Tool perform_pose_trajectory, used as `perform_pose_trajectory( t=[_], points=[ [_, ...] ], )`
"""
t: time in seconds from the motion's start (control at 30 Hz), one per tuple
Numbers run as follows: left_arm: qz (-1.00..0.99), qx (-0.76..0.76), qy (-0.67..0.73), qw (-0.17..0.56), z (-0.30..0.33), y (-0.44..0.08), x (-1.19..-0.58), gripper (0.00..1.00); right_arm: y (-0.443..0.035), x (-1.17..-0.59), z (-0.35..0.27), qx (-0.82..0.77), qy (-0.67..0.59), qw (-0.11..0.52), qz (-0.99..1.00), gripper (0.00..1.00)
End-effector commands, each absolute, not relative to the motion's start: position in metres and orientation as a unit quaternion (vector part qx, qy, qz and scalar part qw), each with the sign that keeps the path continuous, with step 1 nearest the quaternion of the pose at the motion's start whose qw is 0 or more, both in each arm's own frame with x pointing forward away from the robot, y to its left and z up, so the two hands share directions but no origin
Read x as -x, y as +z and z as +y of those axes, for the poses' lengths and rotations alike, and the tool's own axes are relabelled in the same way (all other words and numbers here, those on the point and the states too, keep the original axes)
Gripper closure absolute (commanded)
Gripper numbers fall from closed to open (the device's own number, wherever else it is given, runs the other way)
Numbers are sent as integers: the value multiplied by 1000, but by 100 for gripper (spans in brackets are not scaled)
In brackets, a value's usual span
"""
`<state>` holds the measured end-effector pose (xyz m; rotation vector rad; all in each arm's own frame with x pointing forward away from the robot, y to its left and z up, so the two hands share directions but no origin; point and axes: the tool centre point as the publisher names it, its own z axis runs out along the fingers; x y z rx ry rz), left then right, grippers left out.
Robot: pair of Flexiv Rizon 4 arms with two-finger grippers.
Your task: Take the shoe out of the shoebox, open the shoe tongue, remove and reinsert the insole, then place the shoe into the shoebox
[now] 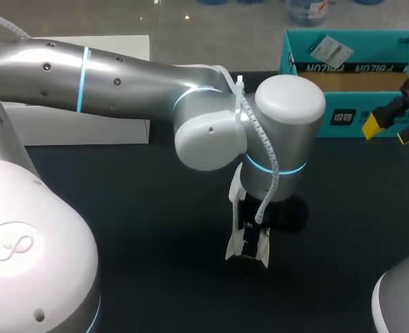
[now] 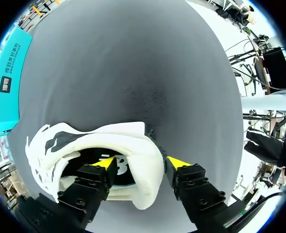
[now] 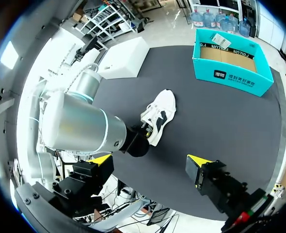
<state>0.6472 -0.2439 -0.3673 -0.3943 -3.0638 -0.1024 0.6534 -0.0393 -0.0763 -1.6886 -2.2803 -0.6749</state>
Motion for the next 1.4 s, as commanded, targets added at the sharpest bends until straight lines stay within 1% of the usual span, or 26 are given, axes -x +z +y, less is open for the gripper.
perform_pose_trajectory(
  t=[0.03, 0.3, 0.37, 0.67, 0.83, 1.07, 1.4],
  points=[
    [-991, 127, -29, 23, -241, -365, -648, 100, -76, -656, -39, 575, -228, 114, -778, 0],
    [-991, 131, -16, 22, -245, -349, -638, 100, -76, -656, -39, 575, -228, 114, -778, 0],
    [-991, 128, -17, 37, -245, -337, -637, 100, -76, -656, -39, 575, -228, 114, -778, 0],
    [-995, 82, -16, 53, -223, -264, -629, 100, -76, -656, -39, 575, -228, 114, -778, 0],
    [-996, 72, -16, 51, -215, -239, -624, 100, -76, -656, -39, 575, -228, 114, -778, 0],
    [-996, 66, -19, 51, -213, -225, -621, 100, -76, -656, -39, 575, -228, 114, -778, 0],
    [-996, 67, -37, 35, -213, -222, -618, 100, -76, -656, -39, 575, -228, 114, -778, 0]
  ],
)
